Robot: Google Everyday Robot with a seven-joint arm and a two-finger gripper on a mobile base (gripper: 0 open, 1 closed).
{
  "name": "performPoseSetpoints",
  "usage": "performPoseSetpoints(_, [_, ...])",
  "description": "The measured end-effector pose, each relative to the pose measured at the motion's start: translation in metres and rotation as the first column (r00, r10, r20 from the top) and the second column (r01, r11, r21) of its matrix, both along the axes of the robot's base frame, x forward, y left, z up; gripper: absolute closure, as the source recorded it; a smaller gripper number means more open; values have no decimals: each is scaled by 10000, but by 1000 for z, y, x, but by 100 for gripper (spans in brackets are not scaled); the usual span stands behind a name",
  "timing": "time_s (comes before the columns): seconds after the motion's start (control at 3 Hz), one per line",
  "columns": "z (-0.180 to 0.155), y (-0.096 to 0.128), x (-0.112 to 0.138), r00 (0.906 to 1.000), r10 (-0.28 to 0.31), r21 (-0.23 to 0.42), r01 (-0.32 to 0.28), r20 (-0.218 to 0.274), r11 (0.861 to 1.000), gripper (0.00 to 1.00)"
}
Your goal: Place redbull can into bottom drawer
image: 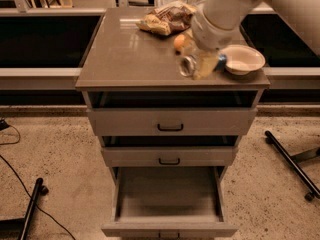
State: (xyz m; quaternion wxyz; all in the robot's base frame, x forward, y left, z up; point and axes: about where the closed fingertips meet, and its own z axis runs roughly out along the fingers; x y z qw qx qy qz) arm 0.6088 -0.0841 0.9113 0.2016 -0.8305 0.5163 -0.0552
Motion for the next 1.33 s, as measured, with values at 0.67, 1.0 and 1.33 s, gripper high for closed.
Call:
performPoseSetpoints(0.67, [-37, -35, -35, 9920, -883, -1652, 724, -906, 9836, 100])
performPoseSetpoints(1.0, [-69, -44, -15, 9794, -1388, 593, 1487, -1466, 9871, 100])
performPoseSetpoints(1.33, [-160, -20, -31, 9188, -1814, 3192, 2993, -3505, 8992, 100])
